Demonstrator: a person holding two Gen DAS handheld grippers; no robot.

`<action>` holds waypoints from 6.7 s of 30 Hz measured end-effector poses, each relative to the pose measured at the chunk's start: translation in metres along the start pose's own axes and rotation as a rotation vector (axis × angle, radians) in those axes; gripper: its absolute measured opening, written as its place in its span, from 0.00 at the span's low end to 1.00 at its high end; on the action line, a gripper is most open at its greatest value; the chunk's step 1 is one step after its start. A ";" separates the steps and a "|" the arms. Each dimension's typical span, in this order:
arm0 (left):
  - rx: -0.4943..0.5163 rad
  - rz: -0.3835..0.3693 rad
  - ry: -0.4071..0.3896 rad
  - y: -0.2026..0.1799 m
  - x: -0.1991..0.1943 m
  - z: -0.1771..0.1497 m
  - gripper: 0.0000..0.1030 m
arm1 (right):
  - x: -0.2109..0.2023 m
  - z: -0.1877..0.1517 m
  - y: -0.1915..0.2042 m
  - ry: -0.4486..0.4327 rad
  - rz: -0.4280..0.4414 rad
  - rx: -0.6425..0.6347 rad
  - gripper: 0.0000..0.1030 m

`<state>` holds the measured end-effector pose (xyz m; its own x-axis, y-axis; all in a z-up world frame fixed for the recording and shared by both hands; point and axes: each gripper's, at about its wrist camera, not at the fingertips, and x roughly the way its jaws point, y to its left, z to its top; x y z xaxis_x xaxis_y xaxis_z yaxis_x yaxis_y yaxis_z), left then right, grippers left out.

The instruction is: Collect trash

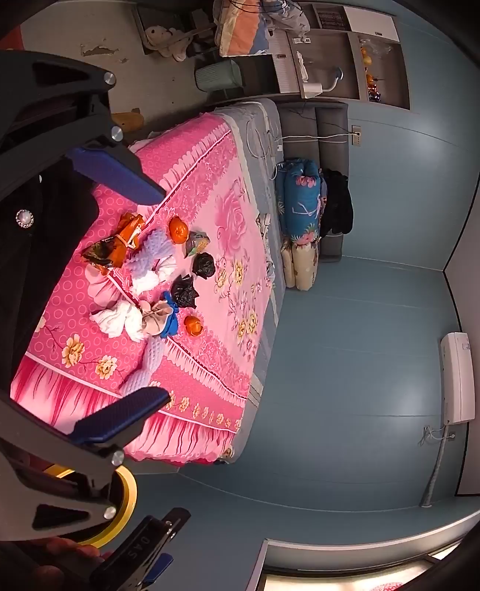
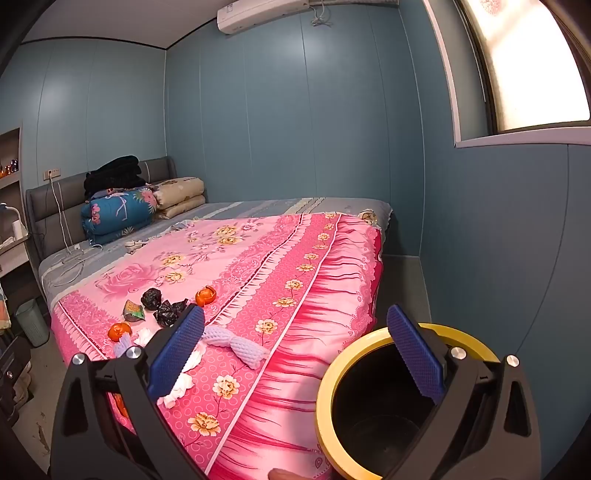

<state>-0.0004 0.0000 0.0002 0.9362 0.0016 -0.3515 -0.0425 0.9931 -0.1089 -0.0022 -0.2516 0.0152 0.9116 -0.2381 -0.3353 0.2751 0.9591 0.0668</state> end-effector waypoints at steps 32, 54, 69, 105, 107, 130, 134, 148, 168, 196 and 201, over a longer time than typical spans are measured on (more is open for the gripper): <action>0.004 0.000 0.006 0.000 0.000 0.000 0.92 | 0.003 -0.003 0.000 0.014 0.000 0.001 0.92; 0.006 0.000 0.005 -0.001 -0.002 -0.001 0.92 | 0.006 -0.009 0.000 0.016 0.000 0.002 0.92; 0.008 0.002 0.004 -0.002 -0.003 0.001 0.92 | 0.006 -0.012 0.000 0.020 -0.001 0.005 0.92; -0.010 -0.013 0.058 0.006 0.009 -0.001 0.92 | 0.027 0.005 -0.003 0.000 -0.013 -0.006 0.92; -0.012 -0.014 0.067 0.006 0.012 -0.004 0.92 | 0.039 0.008 0.005 0.004 -0.015 -0.093 0.92; -0.303 -0.017 0.662 0.108 0.183 -0.026 0.92 | 0.279 -0.028 0.096 0.662 0.361 -0.408 0.92; -0.364 -0.057 0.755 0.113 0.211 -0.032 0.92 | 0.314 -0.042 0.107 0.735 0.364 -0.437 0.92; -0.490 -0.098 0.882 0.122 0.257 -0.050 0.88 | 0.345 -0.062 0.125 0.825 0.347 -0.508 0.92; -0.523 -0.202 0.946 0.112 0.283 -0.081 0.27 | 0.361 -0.085 0.121 0.938 0.346 -0.395 0.29; -0.062 -0.517 0.628 -0.025 0.145 0.048 0.26 | 0.125 0.097 -0.115 0.383 0.448 0.200 0.29; 0.038 -0.616 0.640 -0.084 0.134 0.048 0.26 | 0.091 0.107 -0.147 0.303 0.417 0.213 0.29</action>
<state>0.1453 -0.0774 0.0072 0.4140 -0.5883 -0.6946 0.4264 0.7995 -0.4230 0.0735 -0.4304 0.0755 0.8365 0.2395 -0.4928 -0.0054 0.9030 0.4296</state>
